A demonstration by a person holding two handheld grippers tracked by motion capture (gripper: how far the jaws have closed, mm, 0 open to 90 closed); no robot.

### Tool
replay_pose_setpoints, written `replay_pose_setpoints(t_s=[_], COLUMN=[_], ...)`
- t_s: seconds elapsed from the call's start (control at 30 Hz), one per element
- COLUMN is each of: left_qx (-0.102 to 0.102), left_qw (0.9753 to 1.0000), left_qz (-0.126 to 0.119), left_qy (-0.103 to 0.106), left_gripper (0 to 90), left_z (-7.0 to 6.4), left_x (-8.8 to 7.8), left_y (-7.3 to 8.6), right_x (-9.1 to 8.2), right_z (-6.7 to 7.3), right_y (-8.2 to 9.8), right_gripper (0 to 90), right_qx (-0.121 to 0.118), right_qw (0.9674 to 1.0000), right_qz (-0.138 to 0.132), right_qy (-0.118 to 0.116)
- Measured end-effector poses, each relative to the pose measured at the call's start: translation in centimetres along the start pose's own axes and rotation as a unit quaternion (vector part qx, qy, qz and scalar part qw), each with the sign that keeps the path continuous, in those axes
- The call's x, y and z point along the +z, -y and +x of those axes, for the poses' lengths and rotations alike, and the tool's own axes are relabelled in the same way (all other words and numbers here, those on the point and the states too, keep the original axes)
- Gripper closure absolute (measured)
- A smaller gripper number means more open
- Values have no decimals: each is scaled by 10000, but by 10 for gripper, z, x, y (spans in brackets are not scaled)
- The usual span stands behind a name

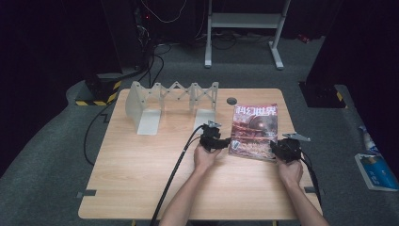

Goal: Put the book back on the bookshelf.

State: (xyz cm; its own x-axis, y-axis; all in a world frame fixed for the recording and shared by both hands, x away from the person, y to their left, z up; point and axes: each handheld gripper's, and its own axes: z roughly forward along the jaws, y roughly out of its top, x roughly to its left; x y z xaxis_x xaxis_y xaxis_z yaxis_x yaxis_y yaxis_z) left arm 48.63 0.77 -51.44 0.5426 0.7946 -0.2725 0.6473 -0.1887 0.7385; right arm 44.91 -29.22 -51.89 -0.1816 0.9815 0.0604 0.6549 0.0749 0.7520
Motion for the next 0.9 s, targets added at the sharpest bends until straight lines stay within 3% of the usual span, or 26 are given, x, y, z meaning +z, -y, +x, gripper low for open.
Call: replay_pose_setpoints(t_s=[0.3, 0.4, 0.67, 0.9], left_qx=[142, 143, 385, 383], left_qw=[9997, 9997, 9988, 9989], left_qz=[97, 97, 188, 200], left_qy=[-190, -183, -218, -205], left_gripper=[439, 437, 474, 520], left_z=[-2, -2, -11, -16], left_x=[8, 8, 12, 14], left_y=[3, 2, 1, 1], right_x=[-1, -1, 0, 0], right_z=[4, 7, 10, 10], right_y=[1, 1, 1, 1], right_gripper=[626, 623, 621, 620], right_qx=[-77, -140, -150, -136], right_qw=[9999, 9998, 9994, 9991], right_qz=[-18, 8, 38, 73], right_qy=[-87, -120, -303, -395])
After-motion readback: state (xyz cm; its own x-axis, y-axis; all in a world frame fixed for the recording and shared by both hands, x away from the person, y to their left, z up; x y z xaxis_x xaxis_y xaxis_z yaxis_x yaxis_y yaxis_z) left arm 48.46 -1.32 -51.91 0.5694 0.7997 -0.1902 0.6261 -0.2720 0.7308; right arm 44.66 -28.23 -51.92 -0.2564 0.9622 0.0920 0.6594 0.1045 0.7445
